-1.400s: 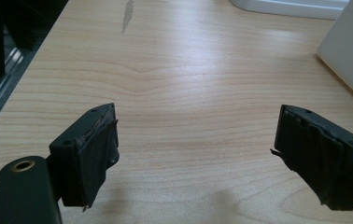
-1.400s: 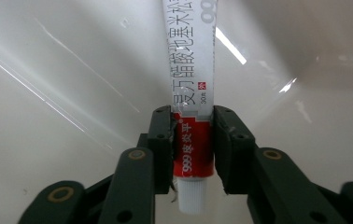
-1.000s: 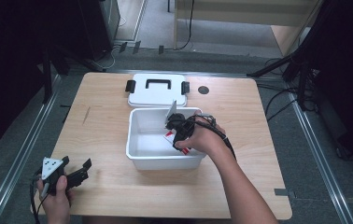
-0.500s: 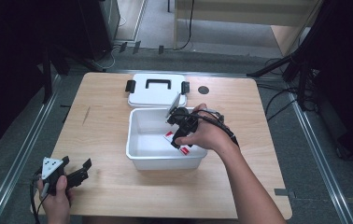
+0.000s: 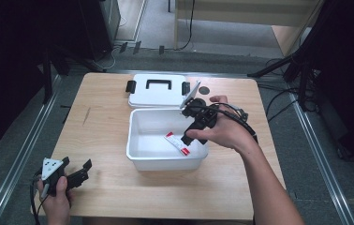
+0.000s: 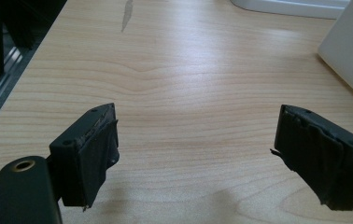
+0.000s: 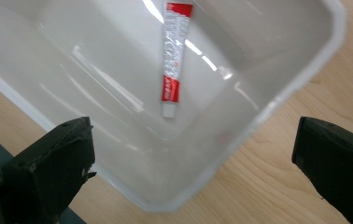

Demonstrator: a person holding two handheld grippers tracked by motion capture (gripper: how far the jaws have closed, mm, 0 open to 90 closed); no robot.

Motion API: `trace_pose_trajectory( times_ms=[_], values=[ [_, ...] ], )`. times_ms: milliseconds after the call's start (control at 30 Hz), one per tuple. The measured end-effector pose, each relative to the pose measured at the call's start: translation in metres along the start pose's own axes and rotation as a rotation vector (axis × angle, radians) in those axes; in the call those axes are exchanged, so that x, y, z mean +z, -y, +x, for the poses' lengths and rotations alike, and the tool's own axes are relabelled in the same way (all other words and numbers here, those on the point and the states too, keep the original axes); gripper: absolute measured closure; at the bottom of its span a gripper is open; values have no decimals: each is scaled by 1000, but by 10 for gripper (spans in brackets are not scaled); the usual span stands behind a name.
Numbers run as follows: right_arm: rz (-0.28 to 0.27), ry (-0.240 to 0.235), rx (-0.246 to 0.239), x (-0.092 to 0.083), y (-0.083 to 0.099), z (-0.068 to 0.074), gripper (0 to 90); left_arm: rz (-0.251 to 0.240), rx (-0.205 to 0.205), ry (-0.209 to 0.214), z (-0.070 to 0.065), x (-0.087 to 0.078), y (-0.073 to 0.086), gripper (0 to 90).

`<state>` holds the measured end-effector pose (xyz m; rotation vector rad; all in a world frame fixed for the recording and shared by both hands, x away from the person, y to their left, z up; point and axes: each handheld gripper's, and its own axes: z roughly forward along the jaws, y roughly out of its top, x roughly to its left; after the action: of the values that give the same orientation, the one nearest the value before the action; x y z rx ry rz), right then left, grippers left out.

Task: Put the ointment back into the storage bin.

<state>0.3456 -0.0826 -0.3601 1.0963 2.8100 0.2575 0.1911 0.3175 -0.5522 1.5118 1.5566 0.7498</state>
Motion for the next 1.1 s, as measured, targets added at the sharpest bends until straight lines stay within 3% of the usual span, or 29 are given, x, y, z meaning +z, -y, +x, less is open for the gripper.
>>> trace_pose_trajectory(
  times_ms=[333, 667, 933, 1100],
  values=[
    [-31, 8, 59, -11, 40, -25, 0, 1, 2, -2, 0, 0, 0, 142],
    [-69, -2, 151, -3, 97, -51, 5, 6, -2, 1, 0, 0, 0, 141],
    [-129, -9, 229, 19, 149, -67, 18, 4, -3, 9, 0, 0, 0, 141],
    [-186, -23, 265, 45, 180, -71, 26, 5, -2, 15, 0, -1, 1, 140]
  ],
)
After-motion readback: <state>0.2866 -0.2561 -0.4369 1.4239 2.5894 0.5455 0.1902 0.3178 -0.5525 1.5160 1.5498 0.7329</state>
